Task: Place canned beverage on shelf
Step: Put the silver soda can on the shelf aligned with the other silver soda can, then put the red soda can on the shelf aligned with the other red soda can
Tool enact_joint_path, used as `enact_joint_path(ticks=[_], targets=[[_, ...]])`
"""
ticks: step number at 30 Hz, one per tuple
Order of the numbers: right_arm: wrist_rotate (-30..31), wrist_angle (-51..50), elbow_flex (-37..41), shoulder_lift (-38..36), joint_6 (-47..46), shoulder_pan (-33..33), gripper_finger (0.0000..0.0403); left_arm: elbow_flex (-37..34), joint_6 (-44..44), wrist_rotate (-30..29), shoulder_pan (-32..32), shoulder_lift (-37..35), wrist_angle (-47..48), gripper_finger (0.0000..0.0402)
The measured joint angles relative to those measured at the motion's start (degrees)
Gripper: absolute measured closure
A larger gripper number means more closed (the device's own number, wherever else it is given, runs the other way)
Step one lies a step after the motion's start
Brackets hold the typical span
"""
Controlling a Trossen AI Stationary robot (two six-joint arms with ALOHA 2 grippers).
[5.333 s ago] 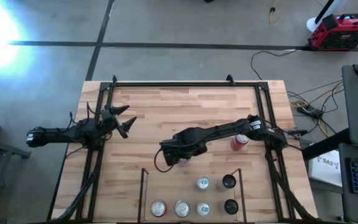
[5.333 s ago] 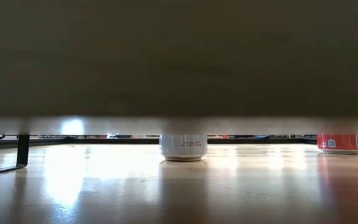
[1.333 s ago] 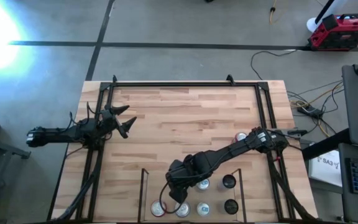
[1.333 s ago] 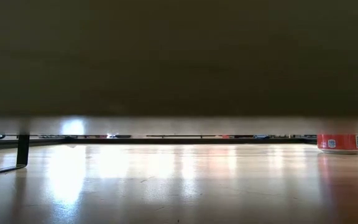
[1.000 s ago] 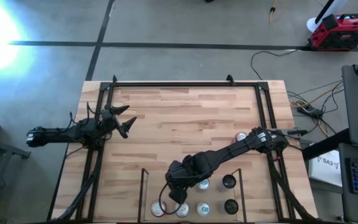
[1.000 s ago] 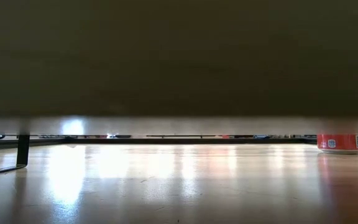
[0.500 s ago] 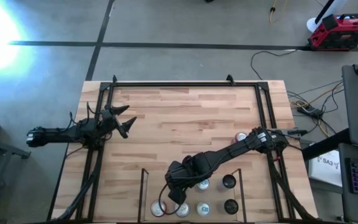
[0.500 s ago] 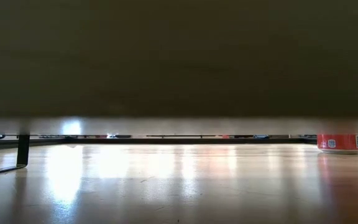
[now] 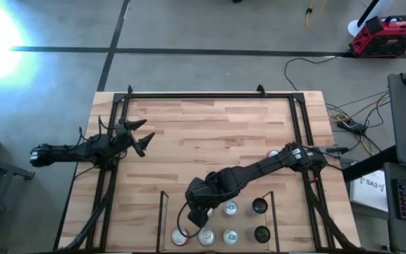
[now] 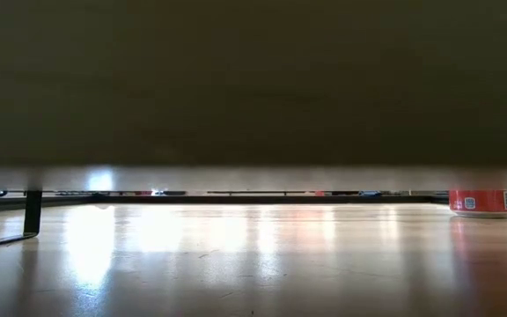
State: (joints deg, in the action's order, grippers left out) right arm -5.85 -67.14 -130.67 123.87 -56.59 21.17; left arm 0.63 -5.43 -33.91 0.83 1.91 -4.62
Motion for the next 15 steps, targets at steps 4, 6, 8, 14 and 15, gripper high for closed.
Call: enact_joint_path(ticks=[4,6,8,14,15], targets=[[-0.07,0.12,0.00,-0.01,0.02,-1.25,0.0033,-0.01,0.00,0.00,0.01,0.00,0.00,0.0056],[-0.05,-0.06,0.00,-0.27,-0.36,-2.30,0.0033,-0.01,0.00,0.00,-0.01,0.00,0.00,0.0056],[0.07,-0.28,0.00,-0.89,-0.36,-3.53,0.0033,-0.01,0.00,0.00,-0.01,0.00,0.00,0.0056],[3.34,-0.28,-0.11,-4.25,0.12,-7.41,0.0034,0.01,0.00,0.00,0.00,-0.02,0.00,0.0056],[3.36,-0.28,-0.09,-4.67,0.23,-8.07,0.0034,-0.01,0.00,-0.02,-0.01,-0.02,0.00,0.0056]])
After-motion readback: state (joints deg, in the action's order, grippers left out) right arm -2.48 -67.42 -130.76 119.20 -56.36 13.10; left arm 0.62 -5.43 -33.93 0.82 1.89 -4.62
